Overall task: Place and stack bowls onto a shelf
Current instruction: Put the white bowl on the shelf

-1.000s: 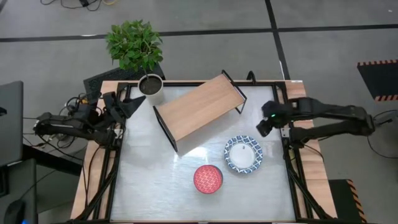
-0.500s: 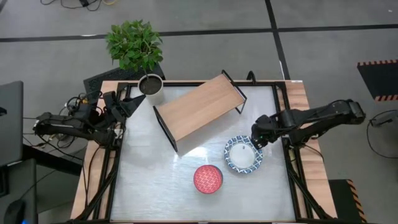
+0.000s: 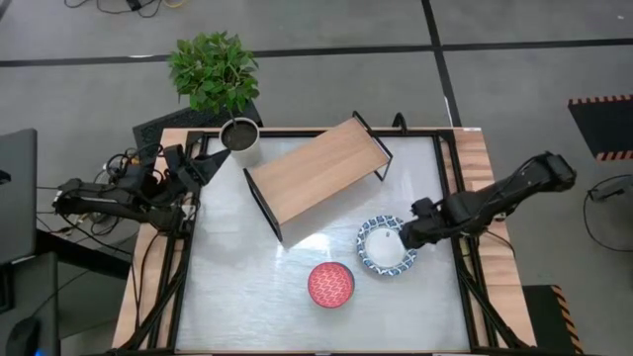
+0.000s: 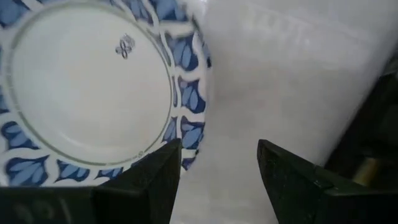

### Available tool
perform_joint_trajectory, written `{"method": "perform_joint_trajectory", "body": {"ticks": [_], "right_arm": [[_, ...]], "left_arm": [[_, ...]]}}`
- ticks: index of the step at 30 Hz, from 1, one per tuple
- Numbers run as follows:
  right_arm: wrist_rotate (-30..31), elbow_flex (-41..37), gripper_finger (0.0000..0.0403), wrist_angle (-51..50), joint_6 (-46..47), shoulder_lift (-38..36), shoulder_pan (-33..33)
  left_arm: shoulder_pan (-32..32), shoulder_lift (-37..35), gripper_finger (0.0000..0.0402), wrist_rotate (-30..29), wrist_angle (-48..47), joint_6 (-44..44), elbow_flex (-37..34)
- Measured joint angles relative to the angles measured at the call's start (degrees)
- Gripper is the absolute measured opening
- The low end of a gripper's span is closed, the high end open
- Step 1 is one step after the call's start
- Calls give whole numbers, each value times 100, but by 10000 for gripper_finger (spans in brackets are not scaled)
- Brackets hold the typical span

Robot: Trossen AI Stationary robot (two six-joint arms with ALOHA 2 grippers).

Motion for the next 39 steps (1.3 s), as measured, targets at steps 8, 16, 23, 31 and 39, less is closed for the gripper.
{"method": "perform_joint_trajectory", "body": {"ticks": [8,16,23,31,39], "right_arm": [[77,-436,237,1099,548,20,290],[98,-436,237,1077,477,7,301],[119,-436,236,1312,404,22,301],[112,-436,221,1417,222,265,237],[55,-436,200,1752,163,339,213]], "left_arm": [[1,0,246,-290,10,-85,0],[1,0,246,-463,11,-92,0],[0,0,246,-501,2,-96,0],[1,0,246,-544,-120,-114,0],[1,0,246,-566,-119,-98,0]]}}
